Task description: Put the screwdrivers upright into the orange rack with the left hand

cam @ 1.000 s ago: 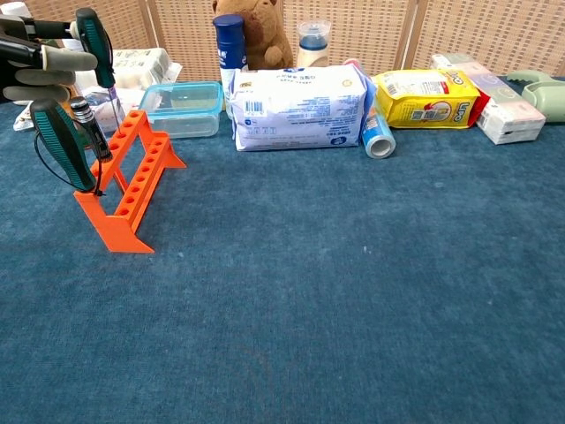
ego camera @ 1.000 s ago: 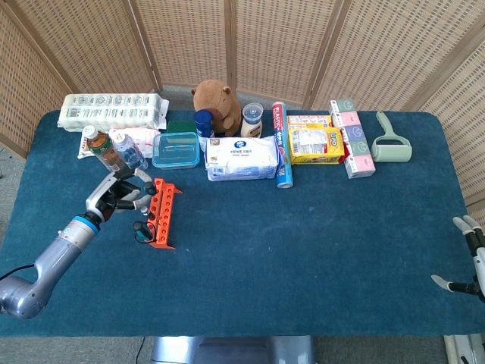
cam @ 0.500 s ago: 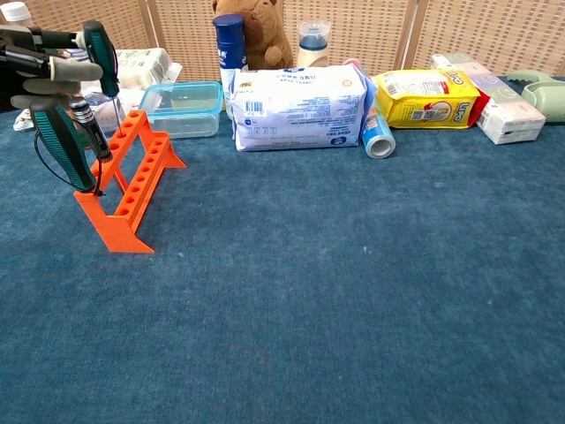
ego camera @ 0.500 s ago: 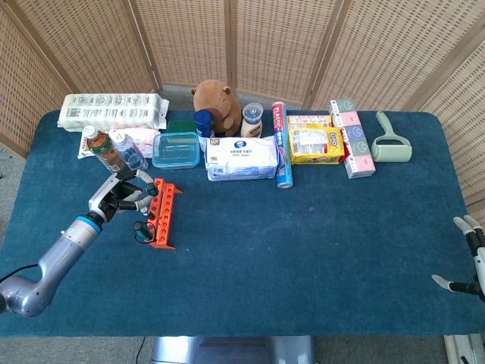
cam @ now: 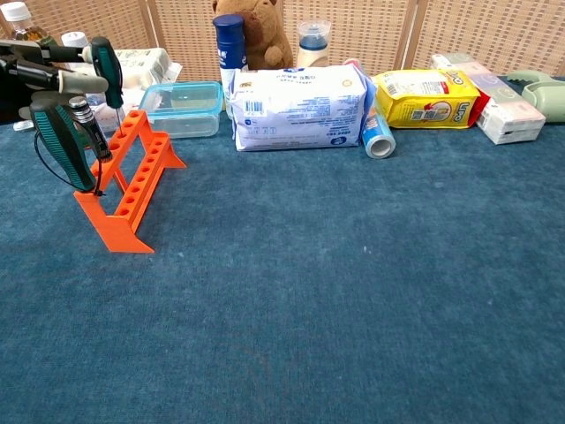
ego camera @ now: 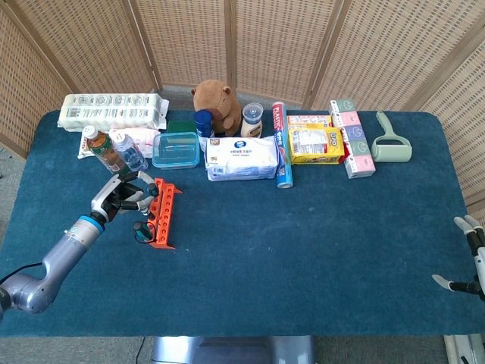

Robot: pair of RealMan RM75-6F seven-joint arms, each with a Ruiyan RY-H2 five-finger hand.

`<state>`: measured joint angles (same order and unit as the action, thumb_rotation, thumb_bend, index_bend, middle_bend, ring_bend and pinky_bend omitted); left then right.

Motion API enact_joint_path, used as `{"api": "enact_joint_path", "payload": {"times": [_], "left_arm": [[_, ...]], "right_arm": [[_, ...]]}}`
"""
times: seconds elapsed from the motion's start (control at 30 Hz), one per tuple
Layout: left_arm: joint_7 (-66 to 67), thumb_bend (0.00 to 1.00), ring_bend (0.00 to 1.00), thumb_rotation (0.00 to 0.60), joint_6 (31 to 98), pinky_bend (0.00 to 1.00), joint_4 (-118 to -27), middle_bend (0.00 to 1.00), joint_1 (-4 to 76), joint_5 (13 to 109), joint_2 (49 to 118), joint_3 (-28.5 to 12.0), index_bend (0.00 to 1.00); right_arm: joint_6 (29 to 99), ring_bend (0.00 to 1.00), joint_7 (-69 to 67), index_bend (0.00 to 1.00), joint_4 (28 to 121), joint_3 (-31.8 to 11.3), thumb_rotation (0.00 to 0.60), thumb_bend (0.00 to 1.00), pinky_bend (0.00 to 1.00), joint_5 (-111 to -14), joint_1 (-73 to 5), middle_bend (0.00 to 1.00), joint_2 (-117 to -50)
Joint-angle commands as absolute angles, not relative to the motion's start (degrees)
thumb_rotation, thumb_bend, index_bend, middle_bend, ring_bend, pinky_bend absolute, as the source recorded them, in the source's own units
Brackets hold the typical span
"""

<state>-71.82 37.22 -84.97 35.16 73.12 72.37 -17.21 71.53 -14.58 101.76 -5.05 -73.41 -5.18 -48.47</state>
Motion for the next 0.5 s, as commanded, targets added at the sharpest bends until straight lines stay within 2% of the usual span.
{"api": "enact_joint_path", "payload": {"times": [0.03,0.5], "left_arm": [[-70.8,0.38,0.96,0.600,37.4,0.99,-84.3,1.00,35.2,72.9,72.9,-16.9,0.58],[-69.9,0.38,0.96,0.600,38.2,0.99,-83.1,1.00,34.7,72.5,74.1,-16.9,0.58]], "right_arm": [[71.5,0.00,-14.5,0.07,101.8,-5.1,0.600,0.00,0.02,-73.4,-5.2,0.00,-48.5],[71.7,0.00,-14.5,0.07,101.8,-5.1,0.600,0.00,0.02,-73.3,-5.1,0.00,-48.5]]}}
